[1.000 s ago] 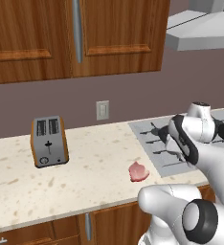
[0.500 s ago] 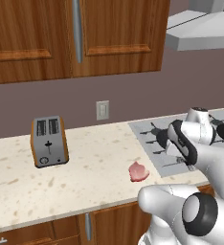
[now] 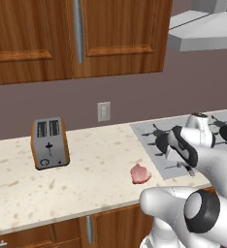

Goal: Place both pans onto different burners. Then place the potato and the steak on different pans.

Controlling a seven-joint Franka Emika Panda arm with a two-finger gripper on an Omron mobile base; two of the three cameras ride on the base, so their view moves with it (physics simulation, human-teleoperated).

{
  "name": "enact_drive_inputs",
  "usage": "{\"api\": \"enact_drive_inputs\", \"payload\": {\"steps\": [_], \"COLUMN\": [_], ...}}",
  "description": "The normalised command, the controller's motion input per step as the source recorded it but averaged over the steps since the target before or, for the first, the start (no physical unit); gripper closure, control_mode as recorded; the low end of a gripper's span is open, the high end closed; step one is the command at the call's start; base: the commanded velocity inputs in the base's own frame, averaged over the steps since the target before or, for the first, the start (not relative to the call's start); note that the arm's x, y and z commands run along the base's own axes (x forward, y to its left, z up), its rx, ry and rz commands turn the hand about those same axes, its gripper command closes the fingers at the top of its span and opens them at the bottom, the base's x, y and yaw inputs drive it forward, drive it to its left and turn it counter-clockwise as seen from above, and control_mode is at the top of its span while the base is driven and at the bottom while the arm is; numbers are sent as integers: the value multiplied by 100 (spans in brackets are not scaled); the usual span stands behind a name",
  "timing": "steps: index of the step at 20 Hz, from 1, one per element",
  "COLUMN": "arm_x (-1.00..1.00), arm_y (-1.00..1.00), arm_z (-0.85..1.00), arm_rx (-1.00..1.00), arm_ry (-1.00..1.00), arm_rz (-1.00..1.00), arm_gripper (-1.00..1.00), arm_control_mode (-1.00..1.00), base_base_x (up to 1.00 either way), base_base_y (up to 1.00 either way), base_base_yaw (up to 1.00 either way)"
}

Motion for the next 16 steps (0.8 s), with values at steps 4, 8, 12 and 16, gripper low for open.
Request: {"api": "enact_drive_inputs", "payload": {"steps": [4,8,12,16], "arm_x": [16,15,16,18], "arm_y": [-1,-3,-5,-2], "arm_z": [-20,-18,-19,-25], "arm_rx": [0,0,0,0], "arm_ry": [0,0,0,0], "arm_rz": [3,3,4,4], "arm_gripper": [100,100,100,100], "arm_control_mode": [-100,-100,-100,-100], "base_base_x": [0,0,0,0], "base_base_y": [0,0,0,0], "base_base_yaw": [0,0,0,0]}}
